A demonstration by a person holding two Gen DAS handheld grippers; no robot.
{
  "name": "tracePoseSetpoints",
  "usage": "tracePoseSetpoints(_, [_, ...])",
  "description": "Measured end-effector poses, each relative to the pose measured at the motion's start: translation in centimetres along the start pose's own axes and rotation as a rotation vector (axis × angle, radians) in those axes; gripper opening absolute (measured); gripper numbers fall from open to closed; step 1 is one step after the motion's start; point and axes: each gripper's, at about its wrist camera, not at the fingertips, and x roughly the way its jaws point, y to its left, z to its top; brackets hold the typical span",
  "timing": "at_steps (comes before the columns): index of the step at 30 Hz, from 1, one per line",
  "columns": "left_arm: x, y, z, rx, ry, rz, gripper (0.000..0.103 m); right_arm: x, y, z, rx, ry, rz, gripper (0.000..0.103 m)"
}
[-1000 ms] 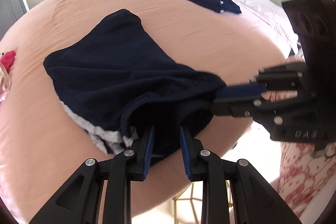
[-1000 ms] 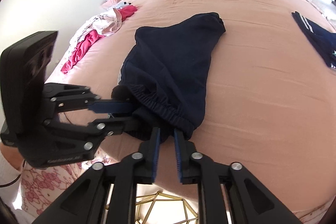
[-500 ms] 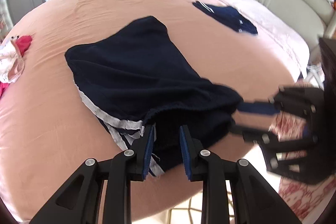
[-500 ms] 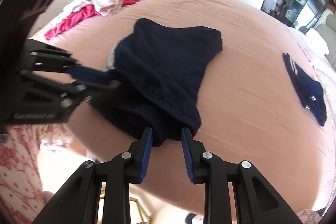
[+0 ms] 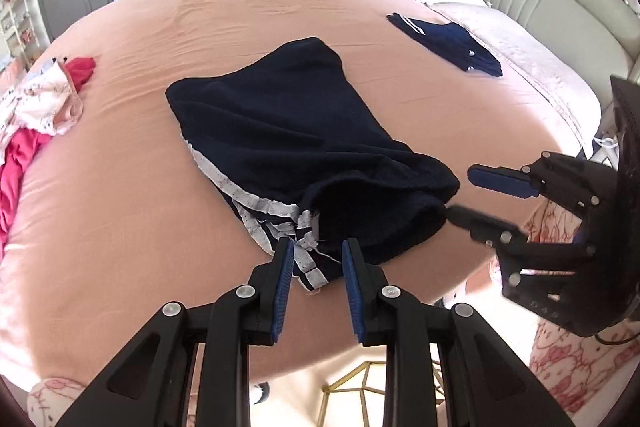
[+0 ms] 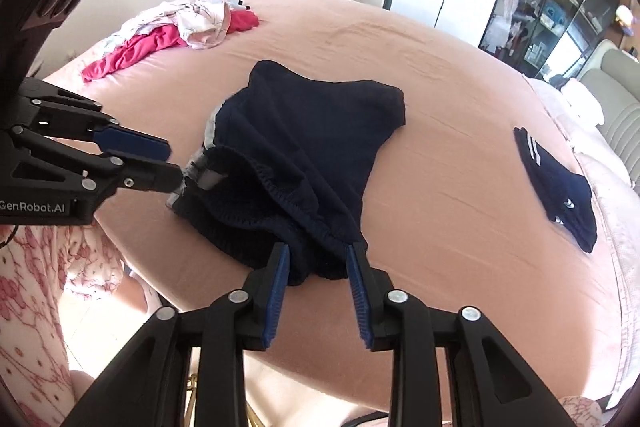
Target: Fold clothes
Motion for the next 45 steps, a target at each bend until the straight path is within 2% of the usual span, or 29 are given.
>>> tracePoseSetpoints(2, [1.0, 0.4, 0.5, -0.042, 0.011, -0.008, 0.023, 1.8, 0.1, 0.1, 0.018, 0.056, 0.008, 0.042])
tracePoseSetpoints(4, [2.0, 0.4, 1.3, -0.042, 0.006, 0.008, 0.023, 2.8, -0.8, 0.1, 0.081, 0.095, 0.042, 0.042])
tracePoseSetpoints(8, [4.1, 0.5, 2.5, -0.017, 0.02, -0.005, 0.021, 3.4, -2.7, 0.4, 0.192, 0.107, 0.096, 0.042])
tracePoseSetpoints(9, [4.4, 0.5, 2.8, -0.007, 0.03, 0.001, 0.007, 3.6, -3.0, 0.5, 0.206, 0.109, 0.106, 0.041])
tracePoseSetpoints(11, [3.9, 0.5, 3.2, -0.001, 0.009, 0.001, 0.004, 4.0, -3.5, 0.8, 0.226, 0.109, 0.12, 0.04])
tracePoseSetpoints(14, [0.0, -0.1, 2.8, 0.049, -0.073, -0.009, 0.004, 3.5, -3.5, 1.4, 0.237, 0.078, 0.122, 0.037])
tracePoseSetpoints(16, [-2.0, -0.1, 1.9, 0.058, -0.085, -0.007, 0.004, 3.0, -2.9, 1.4, 0.21, 0.05, 0.12, 0.037])
tracePoseSetpoints(17, [-2.3, -0.1, 1.5, 0.072, -0.075, 0.008, 0.004, 3.0, -2.4, 1.3, 0.186, 0.043, 0.125, 0.037])
tracePoseSetpoints(19, [-1.7, -0.1, 0.6, 0.115, -0.042, 0.086, 0.004, 3.4, -1.3, 1.1, 0.136, 0.057, 0.114, 0.037])
tracePoseSetpoints(21, [0.5, 1.0, 0.1, 0.075, 0.021, 0.126, 0.005, 4.1, -0.7, 0.7, 0.124, 0.066, 0.084, 0.037])
tracePoseSetpoints(23, [2.3, 2.2, -0.3, 0.021, 0.057, 0.1, 0.006, 4.4, -1.0, 0.4, 0.141, 0.052, 0.081, 0.036])
tracePoseSetpoints(24, [2.9, 2.6, -0.5, 0.008, 0.067, 0.101, 0.007, 4.4, -1.4, 0.4, 0.159, 0.049, 0.092, 0.03])
tracePoseSetpoints(27, [3.4, 2.5, -0.5, -0.009, 0.096, -0.003, 0.008, 4.2, -2.3, 0.4, 0.189, 0.04, 0.092, 0.021])
tracePoseSetpoints(29, [2.7, 2.5, -0.2, -0.01, 0.077, -0.034, 0.008, 4.4, -2.6, 0.1, 0.206, 0.054, 0.11, 0.015])
tracePoseSetpoints(30, [2.0, 3.0, -0.1, -0.045, 0.054, -0.063, 0.008, 4.5, -2.9, -0.1, 0.229, 0.061, 0.129, 0.014])
tracePoseSetpoints(32, [0.2, 4.1, 0.2, -0.125, -0.012, -0.128, 0.012, 4.8, -3.6, -0.4, 0.29, 0.064, 0.163, 0.014])
tracePoseSetpoints(33, [-0.7, 4.6, 0.3, -0.157, -0.046, -0.157, 0.018, 4.9, -3.9, -0.6, 0.321, 0.066, 0.181, 0.014])
tracePoseSetpoints(35, [-2.2, 5.2, 0.3, -0.19, -0.101, -0.147, 0.031, 5.1, -4.4, -0.8, 0.372, 0.076, 0.197, 0.014])
tracePoseSetpoints(37, [-3.4, 5.8, 0.4, -0.204, -0.128, -0.152, 0.05, 5.0, -4.1, -0.9, 0.355, 0.077, 0.165, 0.014])
tracePoseSetpoints(38, [-3.5, 6.0, 0.5, -0.203, -0.123, -0.165, 0.051, 4.9, -3.6, -0.8, 0.318, 0.073, 0.142, 0.014])
tracePoseSetpoints(41, [-2.6, 7.3, 0.6, -0.27, -0.078, -0.143, 0.051, 4.6, -2.5, -0.6, 0.268, 0.082, 0.119, 0.017])
tracePoseSetpoints(43, [-1.0, 7.2, 0.7, -0.278, -0.044, -0.145, 0.05, 4.1, -2.8, -0.4, 0.297, 0.093, 0.149, 0.025])
tracePoseSetpoints(45, [-0.2, 6.3, 1.1, -0.235, -0.04, -0.126, 0.05, 3.2, -3.4, -0.3, 0.318, 0.101, 0.183, 0.049])
